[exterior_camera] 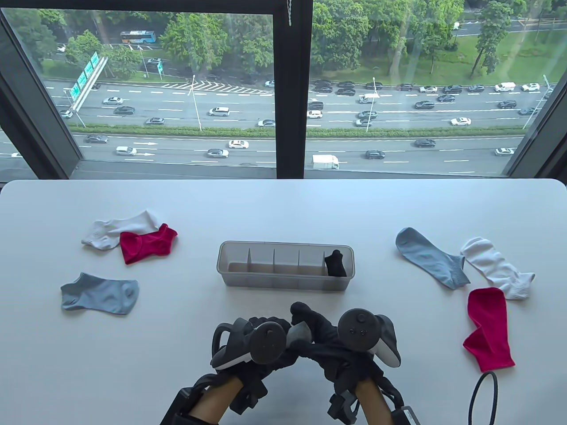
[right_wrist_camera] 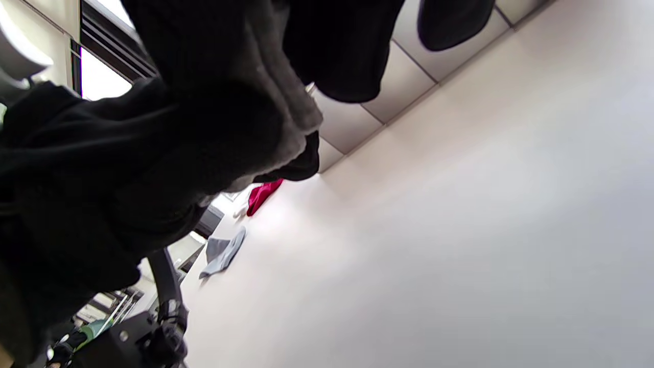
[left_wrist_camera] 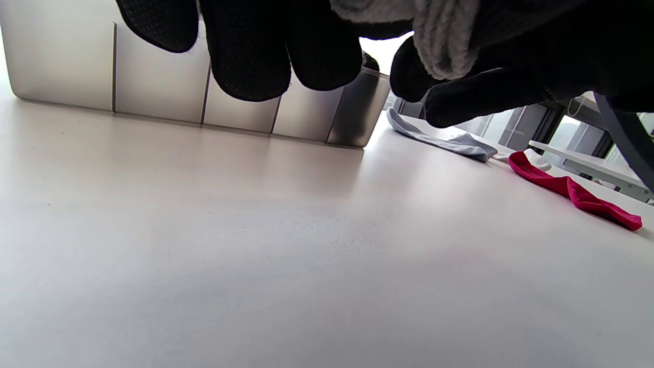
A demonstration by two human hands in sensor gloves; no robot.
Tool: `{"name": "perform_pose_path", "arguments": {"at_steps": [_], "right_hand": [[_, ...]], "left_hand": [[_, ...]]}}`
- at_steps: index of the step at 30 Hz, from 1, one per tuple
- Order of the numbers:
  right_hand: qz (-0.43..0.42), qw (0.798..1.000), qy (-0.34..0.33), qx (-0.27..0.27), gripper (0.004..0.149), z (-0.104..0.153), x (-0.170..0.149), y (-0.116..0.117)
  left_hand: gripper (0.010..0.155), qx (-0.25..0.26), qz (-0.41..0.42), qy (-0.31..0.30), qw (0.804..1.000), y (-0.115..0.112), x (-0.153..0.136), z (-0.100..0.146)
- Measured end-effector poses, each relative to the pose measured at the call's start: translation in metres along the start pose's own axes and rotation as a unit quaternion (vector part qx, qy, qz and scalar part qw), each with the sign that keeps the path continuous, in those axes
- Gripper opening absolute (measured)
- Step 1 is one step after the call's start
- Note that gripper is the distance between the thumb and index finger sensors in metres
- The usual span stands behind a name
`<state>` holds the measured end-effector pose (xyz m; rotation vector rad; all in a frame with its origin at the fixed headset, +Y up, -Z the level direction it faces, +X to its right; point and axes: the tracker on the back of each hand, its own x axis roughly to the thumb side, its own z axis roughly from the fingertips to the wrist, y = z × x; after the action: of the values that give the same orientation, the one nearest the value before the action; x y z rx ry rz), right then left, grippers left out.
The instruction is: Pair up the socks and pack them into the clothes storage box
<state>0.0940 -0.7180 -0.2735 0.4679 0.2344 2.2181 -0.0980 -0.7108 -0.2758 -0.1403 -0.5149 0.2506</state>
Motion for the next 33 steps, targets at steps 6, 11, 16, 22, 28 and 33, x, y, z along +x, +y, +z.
{"name": "perform_pose_path", "arguments": {"at_steps": [6,11,16,22,28,33], "right_hand": [[0.008,0.996,0.037,-0.081,0.057,0.004,-0.004,-0.005],[-0.006,0.997,0.031,-0.067,0.062,0.003,0.002,-0.001],[-0.099,0.994,0.016,0.045,0.082,-0.002,-0.008,0.002],[-0.030,0.994,0.039,-0.093,0.060,0.005,-0.009,-0.012],[-0.028,0.987,0.051,-0.149,0.068,0.012,-0.005,-0.016],[-0.137,0.990,0.017,-0.034,0.074,0.005,-0.005,-0.010]], "left_hand": [[0.077,0.006,-0.023,0.002,1.000,0.005,0.007,0.000],[0.067,0.023,-0.045,-0.009,0.999,0.002,0.010,0.000],[0.064,0.023,0.033,-0.034,0.999,0.004,0.005,0.000],[0.084,-0.015,0.055,-0.016,0.998,0.006,0.005,-0.001],[0.057,0.119,0.012,-0.033,0.992,0.015,0.012,0.005],[0.055,0.103,0.126,-0.017,0.987,0.016,-0.004,0.005]]}}
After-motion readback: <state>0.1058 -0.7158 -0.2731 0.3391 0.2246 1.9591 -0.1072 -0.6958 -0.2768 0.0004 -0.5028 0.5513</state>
